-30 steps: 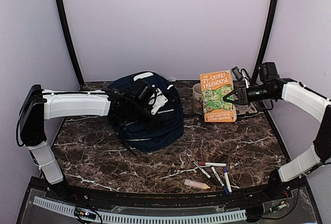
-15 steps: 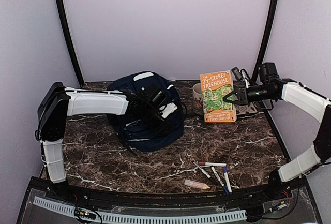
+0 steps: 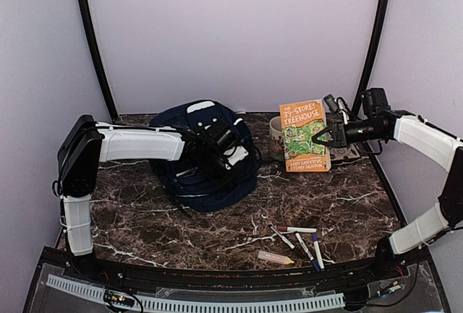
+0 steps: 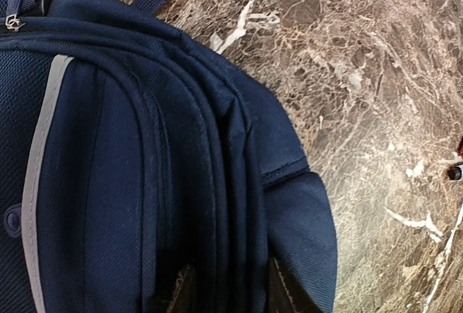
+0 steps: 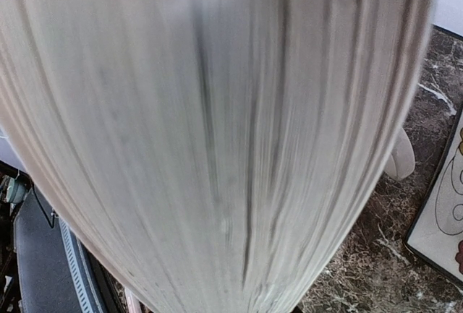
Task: Pack the student bag
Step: Pick up the largest pocket of the bag from the student bag.
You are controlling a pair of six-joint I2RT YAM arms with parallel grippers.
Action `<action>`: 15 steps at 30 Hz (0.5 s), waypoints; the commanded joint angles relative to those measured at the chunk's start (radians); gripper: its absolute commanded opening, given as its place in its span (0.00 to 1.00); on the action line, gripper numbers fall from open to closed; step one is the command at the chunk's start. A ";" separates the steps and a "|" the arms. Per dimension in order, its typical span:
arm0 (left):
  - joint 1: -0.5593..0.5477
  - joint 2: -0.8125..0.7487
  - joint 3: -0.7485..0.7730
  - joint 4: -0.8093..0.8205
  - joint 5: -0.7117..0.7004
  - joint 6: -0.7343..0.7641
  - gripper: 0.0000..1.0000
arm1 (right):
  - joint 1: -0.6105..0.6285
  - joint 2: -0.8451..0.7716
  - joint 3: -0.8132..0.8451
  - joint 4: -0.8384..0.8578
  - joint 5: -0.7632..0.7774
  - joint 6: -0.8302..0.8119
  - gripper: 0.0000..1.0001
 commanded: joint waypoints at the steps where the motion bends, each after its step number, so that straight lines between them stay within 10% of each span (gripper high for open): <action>1: -0.004 0.000 0.014 -0.069 -0.080 0.028 0.36 | -0.001 -0.036 0.001 0.071 -0.043 0.009 0.00; 15: -0.004 -0.064 0.077 -0.079 -0.140 -0.005 0.00 | 0.001 -0.050 -0.024 0.113 -0.053 0.073 0.00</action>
